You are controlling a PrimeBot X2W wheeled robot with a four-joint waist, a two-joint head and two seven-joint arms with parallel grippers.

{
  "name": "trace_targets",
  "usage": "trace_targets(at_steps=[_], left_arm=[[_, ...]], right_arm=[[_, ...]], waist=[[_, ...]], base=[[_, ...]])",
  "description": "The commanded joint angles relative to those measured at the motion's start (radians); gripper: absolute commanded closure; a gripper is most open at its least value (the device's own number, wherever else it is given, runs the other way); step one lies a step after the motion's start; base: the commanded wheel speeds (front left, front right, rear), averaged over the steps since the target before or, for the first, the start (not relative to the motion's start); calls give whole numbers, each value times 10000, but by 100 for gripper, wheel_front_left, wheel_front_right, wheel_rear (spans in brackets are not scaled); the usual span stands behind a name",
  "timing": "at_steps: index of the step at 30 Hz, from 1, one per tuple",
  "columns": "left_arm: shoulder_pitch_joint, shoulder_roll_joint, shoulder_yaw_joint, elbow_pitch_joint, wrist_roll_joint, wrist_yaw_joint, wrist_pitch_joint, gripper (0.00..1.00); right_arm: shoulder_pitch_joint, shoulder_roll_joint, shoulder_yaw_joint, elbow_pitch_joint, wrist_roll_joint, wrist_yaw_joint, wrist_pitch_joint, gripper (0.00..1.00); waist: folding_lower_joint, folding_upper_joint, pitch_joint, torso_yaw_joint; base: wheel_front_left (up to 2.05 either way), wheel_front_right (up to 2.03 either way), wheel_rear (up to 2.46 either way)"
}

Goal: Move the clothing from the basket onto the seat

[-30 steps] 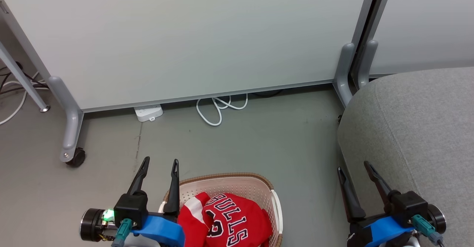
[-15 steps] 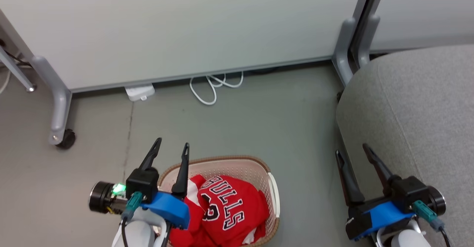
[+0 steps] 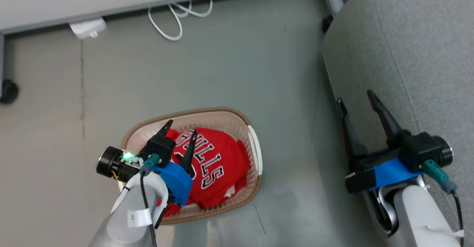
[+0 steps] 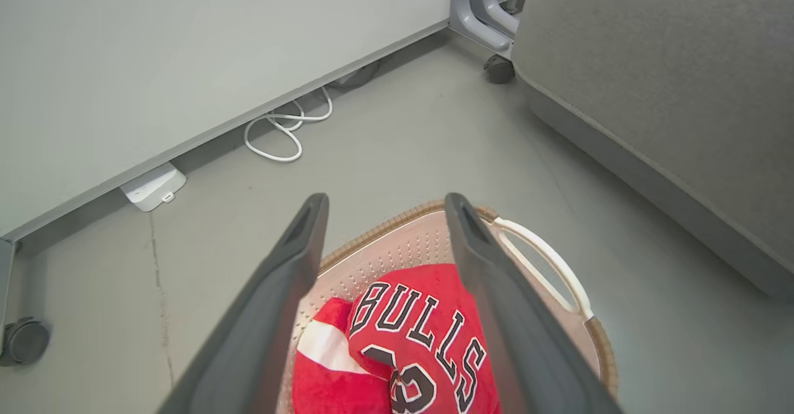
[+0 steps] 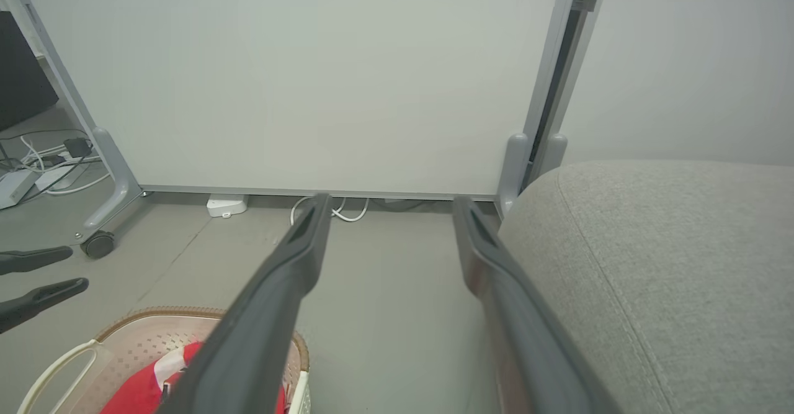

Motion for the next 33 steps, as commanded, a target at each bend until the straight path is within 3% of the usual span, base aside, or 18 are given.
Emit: trace_targets(at_steps=[1,15,25,33], left_arm=[[-366,54,-176,356,-69,-50,-47,0],[-2605,127,-1991,3939,-1781,-43,376,0],[-3415,278,-2455,4559,-3024,-43,1720,0],[-4169,397,-2690,4653,-3603,-44,2067,0]], right_arm=[[-307,-16,-48,-85,-53,4,-37,0],[-1491,-280,30,-548,-83,4,-37,0],[-1952,-525,27,-837,-121,4,-37,0],[-2271,-660,146,-1196,-146,4,-37,0]], waist=[[-1,0,866,-378],[-1,0,3204,-554],[-1,0,4429,-541],[-1,0,5353,-618]], base=[[0,0,0],[0,0,0],[0,0,0],[0,0,0]])
